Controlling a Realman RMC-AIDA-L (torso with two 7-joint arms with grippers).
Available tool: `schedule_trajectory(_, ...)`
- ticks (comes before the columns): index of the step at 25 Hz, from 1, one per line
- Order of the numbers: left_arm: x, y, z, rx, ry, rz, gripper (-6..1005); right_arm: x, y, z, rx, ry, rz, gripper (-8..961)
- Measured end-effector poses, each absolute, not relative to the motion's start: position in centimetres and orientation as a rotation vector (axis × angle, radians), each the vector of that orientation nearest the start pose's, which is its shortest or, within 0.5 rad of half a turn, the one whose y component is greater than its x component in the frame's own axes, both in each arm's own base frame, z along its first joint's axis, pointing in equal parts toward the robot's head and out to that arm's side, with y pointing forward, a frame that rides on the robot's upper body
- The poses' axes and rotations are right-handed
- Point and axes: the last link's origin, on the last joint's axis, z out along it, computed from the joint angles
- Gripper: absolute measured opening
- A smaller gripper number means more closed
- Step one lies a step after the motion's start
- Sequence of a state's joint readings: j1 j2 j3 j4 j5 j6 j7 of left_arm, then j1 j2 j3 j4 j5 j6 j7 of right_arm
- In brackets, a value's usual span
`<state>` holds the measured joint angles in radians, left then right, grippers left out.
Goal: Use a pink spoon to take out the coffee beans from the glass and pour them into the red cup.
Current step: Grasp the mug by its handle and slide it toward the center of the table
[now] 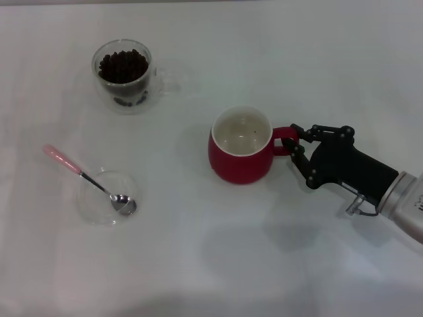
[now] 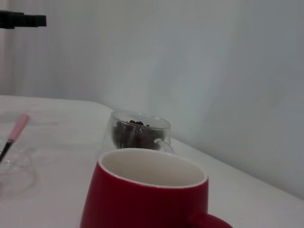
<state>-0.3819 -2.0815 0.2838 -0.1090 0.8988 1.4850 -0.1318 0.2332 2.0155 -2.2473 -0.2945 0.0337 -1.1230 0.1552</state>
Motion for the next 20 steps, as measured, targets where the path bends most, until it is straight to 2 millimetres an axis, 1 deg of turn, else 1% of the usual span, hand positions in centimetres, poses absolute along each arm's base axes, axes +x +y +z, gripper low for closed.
schedule_trajectory(4, -36.2, 28.0, 3.0, -1.267, -0.495, -0.721, 883, 33.0, 24.3, -7.7, -2.256, 0.247, 0.551, 182)
schedule_trajectory(7, -36.2, 28.0, 3.0, -1.267, -0.495, -0.719, 883, 33.1, 24.4, -7.5, -2.241, 0.256, 0.553, 200)
schedule_trajectory(12, -36.2, 28.0, 3.0, -1.266, -0.494, -0.719, 883, 33.3, 24.4, -7.4, -2.237, 0.266, 0.548, 392)
schedule_trajectory(17, -36.4, 27.8, 3.2, -1.264, -0.489, -0.712, 883, 33.7, 23.7, -7.3, -2.238, 0.276, 0.549, 610)
schedule_trajectory(20, -36.5, 27.7, 3.2, -1.262, -0.488, -0.71, 884, 33.8, 23.0, -7.1, -2.23, 0.275, 0.57, 677)
